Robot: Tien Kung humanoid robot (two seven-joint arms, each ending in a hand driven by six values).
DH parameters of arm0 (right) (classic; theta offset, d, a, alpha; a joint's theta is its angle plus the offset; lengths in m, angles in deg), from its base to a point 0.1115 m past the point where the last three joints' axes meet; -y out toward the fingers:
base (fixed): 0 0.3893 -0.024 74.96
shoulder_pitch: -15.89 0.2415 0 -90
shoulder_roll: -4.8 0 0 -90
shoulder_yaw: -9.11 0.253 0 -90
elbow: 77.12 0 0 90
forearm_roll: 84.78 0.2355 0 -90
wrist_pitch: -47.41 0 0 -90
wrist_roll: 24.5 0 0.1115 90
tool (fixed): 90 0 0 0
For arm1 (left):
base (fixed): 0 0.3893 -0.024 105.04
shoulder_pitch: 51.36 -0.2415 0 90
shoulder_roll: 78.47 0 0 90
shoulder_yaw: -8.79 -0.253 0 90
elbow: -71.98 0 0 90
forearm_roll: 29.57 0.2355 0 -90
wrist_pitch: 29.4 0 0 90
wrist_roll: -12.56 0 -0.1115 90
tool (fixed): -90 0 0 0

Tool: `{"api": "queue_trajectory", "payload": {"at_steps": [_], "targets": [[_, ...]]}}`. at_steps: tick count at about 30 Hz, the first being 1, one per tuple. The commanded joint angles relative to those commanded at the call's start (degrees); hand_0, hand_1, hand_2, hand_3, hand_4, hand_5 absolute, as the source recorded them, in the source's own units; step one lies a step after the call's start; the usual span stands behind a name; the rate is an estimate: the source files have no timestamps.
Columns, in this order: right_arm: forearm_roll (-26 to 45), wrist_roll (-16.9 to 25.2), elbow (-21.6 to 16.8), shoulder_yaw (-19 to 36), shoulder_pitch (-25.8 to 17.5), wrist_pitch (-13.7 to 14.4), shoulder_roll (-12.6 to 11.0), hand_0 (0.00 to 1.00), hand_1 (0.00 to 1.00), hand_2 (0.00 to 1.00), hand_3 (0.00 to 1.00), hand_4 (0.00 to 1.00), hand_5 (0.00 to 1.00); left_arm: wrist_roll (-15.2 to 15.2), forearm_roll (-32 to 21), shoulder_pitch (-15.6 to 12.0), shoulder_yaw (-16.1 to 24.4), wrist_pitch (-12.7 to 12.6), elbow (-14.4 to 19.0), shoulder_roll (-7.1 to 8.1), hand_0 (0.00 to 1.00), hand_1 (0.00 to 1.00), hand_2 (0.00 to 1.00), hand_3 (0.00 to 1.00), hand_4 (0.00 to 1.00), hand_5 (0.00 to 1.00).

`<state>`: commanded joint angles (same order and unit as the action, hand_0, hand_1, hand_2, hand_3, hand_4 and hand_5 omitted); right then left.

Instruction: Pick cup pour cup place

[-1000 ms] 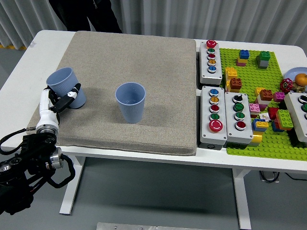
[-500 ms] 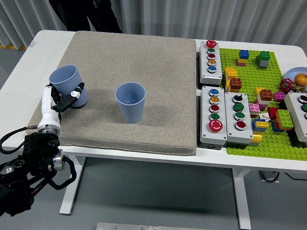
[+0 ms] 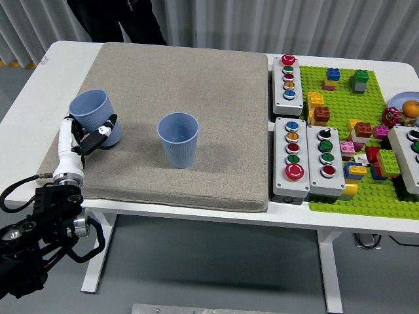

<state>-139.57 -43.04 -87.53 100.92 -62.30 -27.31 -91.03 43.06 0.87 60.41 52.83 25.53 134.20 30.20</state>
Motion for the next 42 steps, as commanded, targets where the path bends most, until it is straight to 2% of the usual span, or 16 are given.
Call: {"api": "queue_trajectory", "payload": {"at_steps": [5,6,32,42], "targets": [[0.08,0.01,0.01,-0.03,0.05,0.04,0.01,0.703,0.630,0.560,0.571,0.002,0.086,1.63,0.58,0.02,-0.31,0.95,-0.75,-0.16,0.677,0.678,0.766,0.629,0.665,0.092],[0.06,-0.01,0.00,-0.02,0.07,0.05,0.02,0.703,0.630,0.560,0.572,0.002,0.086,1.73,1.16,0.04,-0.38,0.94,-0.91,-0.19,0.719,0.720,0.802,0.677,0.781,0.231],[-0.32,-0.11,-0.01,0.01,-0.31,0.00,0.12,0.702,0.629,0.559,0.571,0.002,0.086,2.18,3.79,-1.25,-1.09,-0.39,-2.03,-0.77,0.739,0.742,0.826,0.694,0.814,0.256],[-0.32,0.00,0.04,-0.01,-0.29,-0.09,0.07,0.702,0.629,0.559,0.571,0.002,0.085,2.56,6.57,-1.82,-0.78,-1.34,-1.56,-0.86,0.744,0.748,0.836,0.698,0.823,0.268]]}}
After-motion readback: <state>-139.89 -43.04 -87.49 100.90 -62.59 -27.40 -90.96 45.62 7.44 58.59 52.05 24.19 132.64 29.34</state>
